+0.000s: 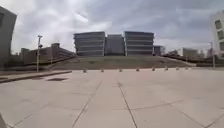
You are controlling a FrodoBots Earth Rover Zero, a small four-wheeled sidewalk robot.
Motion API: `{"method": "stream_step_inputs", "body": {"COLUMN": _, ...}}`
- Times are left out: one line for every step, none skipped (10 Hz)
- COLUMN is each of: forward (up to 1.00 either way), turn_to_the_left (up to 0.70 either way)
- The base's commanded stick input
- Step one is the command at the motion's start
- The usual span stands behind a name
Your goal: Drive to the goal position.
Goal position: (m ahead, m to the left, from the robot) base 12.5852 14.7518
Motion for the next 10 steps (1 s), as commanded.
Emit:
{"method": "stream_step_inputs", "body": {"forward": 0.70, "turn_to_the_left": 0.00}}
{"method": "stream_step_inputs", "body": {"forward": 0.70, "turn_to_the_left": 0.00}}
{"method": "stream_step_inputs", "body": {"forward": 0.70, "turn_to_the_left": 0.00}}
{"method": "stream_step_inputs", "body": {"forward": 0.70, "turn_to_the_left": 0.00}}
{"method": "stream_step_inputs", "body": {"forward": 0.70, "turn_to_the_left": 0.00}}
{"method": "stream_step_inputs", "body": {"forward": 0.70, "turn_to_the_left": 0.00}}
{"method": "stream_step_inputs", "body": {"forward": 0.70, "turn_to_the_left": 0.00}}
{"method": "stream_step_inputs", "body": {"forward": 0.70, "turn_to_the_left": 0.00}}
{"method": "stream_step_inputs", "body": {"forward": 0.70, "turn_to_the_left": 0.00}}
{"method": "stream_step_inputs", "body": {"forward": 0.70, "turn_to_the_left": 0.00}}
